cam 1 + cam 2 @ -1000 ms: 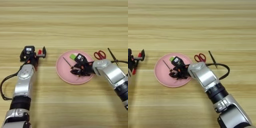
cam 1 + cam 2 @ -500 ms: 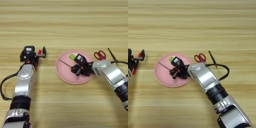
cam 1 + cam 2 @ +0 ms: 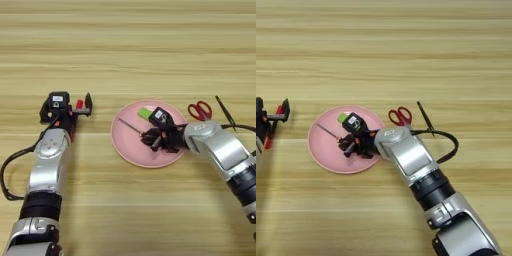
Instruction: Move the objects on the table
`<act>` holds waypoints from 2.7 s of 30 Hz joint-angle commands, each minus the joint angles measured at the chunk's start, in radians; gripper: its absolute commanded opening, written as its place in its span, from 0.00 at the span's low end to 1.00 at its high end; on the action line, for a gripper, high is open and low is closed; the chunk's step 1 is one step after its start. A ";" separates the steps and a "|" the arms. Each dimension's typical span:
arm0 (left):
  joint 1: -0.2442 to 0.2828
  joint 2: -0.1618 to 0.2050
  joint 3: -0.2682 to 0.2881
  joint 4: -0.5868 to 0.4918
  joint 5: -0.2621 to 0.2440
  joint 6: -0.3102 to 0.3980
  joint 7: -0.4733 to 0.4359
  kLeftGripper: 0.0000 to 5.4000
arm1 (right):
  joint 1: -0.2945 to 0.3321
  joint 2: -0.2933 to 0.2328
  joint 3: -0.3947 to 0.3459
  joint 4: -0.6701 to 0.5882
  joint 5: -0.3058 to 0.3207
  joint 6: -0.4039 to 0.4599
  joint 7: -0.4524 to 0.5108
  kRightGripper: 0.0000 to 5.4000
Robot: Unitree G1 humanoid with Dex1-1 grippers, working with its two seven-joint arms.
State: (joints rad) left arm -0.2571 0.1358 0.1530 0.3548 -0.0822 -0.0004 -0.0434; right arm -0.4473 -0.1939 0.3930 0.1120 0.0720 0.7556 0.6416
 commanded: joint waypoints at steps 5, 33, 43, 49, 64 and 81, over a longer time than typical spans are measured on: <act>0.001 0.003 0.004 0.002 0.000 0.000 0.001 1.00 | 0.007 0.008 -0.073 -0.053 0.039 0.041 -0.031 0.16; -0.008 0.007 0.008 0.025 0.002 -0.012 -0.003 1.00 | -0.009 -0.068 -0.358 0.013 0.095 -0.088 -0.155 0.16; -0.013 0.004 0.001 0.038 0.011 -0.020 0.001 1.00 | -0.047 -0.121 -0.488 0.161 0.098 -0.201 -0.223 0.16; -0.018 0.004 -0.001 0.049 0.014 -0.026 0.004 1.00 | -0.069 -0.153 -0.535 0.298 0.093 -0.292 -0.252 0.16; -0.027 0.005 -0.009 0.077 0.031 -0.054 0.017 1.00 | -0.133 -0.219 -0.557 0.600 0.035 -0.471 -0.329 0.16; -0.024 0.004 -0.007 0.070 0.028 -0.056 0.021 1.00 | -0.162 -0.240 -0.521 0.768 -0.007 -0.529 -0.279 0.16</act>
State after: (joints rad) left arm -0.2703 0.1368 0.1478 0.4264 -0.0581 -0.0540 -0.0256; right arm -0.6100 -0.4196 -0.1419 0.8822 0.0755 0.2085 0.3435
